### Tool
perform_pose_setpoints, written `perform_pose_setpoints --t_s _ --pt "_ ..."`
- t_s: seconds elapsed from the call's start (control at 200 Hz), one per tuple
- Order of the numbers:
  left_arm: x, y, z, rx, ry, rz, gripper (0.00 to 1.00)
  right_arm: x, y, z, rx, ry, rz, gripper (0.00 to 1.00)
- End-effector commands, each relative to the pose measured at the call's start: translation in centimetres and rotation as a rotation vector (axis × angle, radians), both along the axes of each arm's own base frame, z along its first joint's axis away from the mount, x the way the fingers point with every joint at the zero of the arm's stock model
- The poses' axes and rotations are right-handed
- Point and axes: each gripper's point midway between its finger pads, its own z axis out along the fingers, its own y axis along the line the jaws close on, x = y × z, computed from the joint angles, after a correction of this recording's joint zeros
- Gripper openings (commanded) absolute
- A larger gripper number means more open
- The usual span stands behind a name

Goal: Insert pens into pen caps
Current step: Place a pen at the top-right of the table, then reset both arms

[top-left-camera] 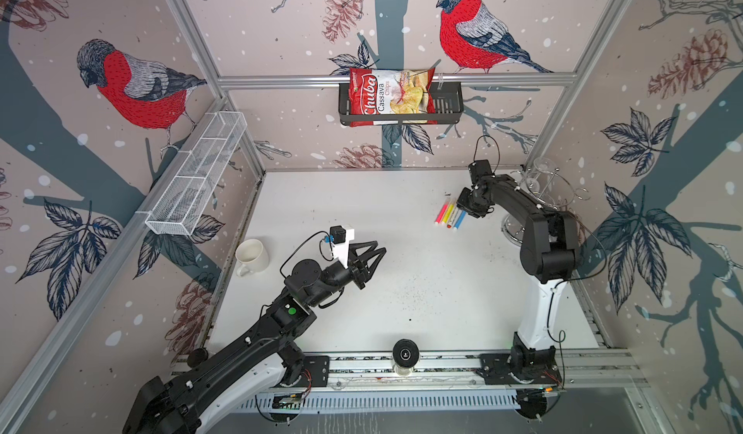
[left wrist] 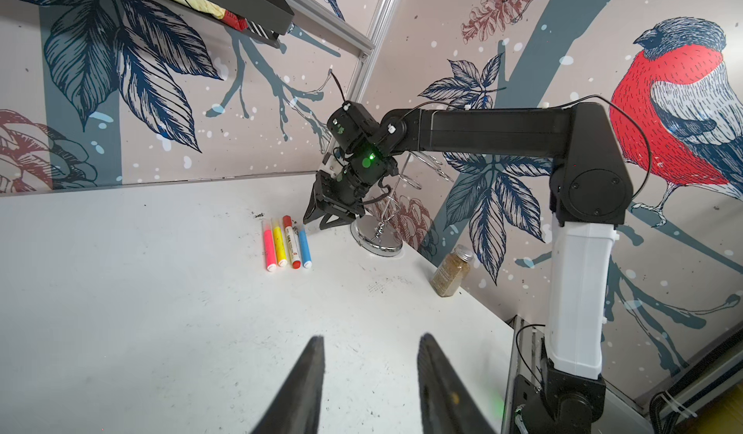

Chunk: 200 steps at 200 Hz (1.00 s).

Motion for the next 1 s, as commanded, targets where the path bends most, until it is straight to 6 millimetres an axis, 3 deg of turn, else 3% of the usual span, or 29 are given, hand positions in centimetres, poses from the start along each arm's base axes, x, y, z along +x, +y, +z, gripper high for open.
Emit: perform_pose_setpoints --t_s 0.0,0.335,0.705,0.745,0.795,0.996 --pt "0.2 0.3 0.2 0.002 -0.019 0.021 0.39 0.0 0.5 2.4 -0.002 -0.074 0.036 0.41" --pt "1.1 2.1 0.6 -0.005 -0.027 0.139 0.42 -1.8 3.2 9.4 0.037 -0.285 0.182 0.42" --pt "2.2 4.0 0.5 0.004 -0.025 0.264 0.56 -4.8 5.1 15.2 0.006 -0.513 0.301 0.56" --pt "2.5 4.3 0.4 0.008 -0.019 0.288 0.57 -5.2 5.2 15.6 0.014 -0.542 0.314 0.69" --pt "2.8 4.6 0.3 0.018 -0.016 0.313 0.58 -5.8 5.4 16.3 0.029 -0.583 0.332 0.99" --pt "4.0 6.6 -0.5 0.055 0.015 0.447 0.65 -8.0 5.1 18.7 0.049 -0.723 0.354 0.99"
